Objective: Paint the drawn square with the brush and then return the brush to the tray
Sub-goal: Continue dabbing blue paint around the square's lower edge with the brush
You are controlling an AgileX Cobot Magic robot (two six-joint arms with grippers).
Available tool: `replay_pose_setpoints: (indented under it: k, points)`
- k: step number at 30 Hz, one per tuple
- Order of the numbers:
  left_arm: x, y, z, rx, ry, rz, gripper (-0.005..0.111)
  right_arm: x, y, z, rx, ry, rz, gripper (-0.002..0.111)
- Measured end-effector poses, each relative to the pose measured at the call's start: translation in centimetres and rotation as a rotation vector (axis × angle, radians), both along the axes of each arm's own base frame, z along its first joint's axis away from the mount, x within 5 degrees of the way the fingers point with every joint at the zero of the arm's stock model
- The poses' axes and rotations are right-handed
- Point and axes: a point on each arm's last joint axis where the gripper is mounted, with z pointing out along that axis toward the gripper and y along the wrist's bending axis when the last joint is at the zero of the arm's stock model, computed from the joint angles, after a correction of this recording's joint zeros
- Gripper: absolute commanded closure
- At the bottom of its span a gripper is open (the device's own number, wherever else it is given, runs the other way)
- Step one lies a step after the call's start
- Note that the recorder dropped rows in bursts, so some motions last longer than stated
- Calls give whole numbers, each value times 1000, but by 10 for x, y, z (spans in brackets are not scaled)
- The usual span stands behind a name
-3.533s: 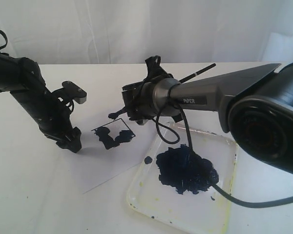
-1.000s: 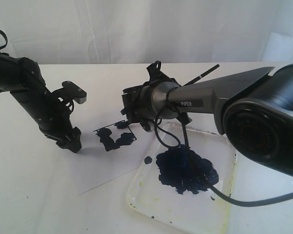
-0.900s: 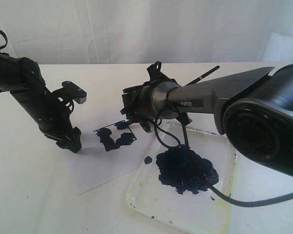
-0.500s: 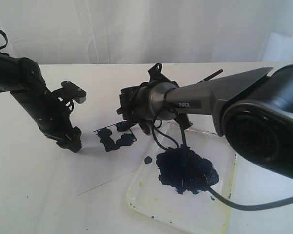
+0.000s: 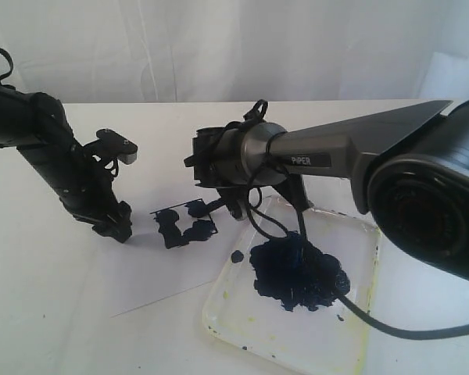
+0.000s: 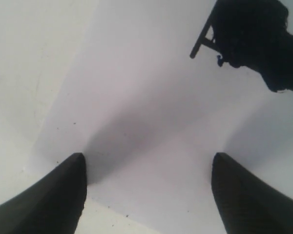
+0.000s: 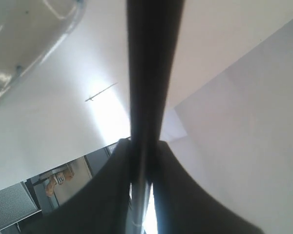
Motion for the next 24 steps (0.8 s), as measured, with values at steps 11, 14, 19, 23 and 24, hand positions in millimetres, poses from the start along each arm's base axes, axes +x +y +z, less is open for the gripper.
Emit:
replay_pose_setpoints:
  k: [11,14,19,23,24]
  points:
    - [1,0,0,-5,-1,19,33,-3,-1,2,-36,65,14,108]
    - [1,0,0,-7,-2,26,33,-4,-1,2,-41,79,21,108]
    - [1,0,0,-8,-2,30,33,-7,0,0,-64,129,44,108]
    - [1,0,0,-8,-2,30,33,-8,2,0,-79,143,57,108]
    - [1,0,0,-7,-3,29,33,-9,3,0,-81,145,61,108]
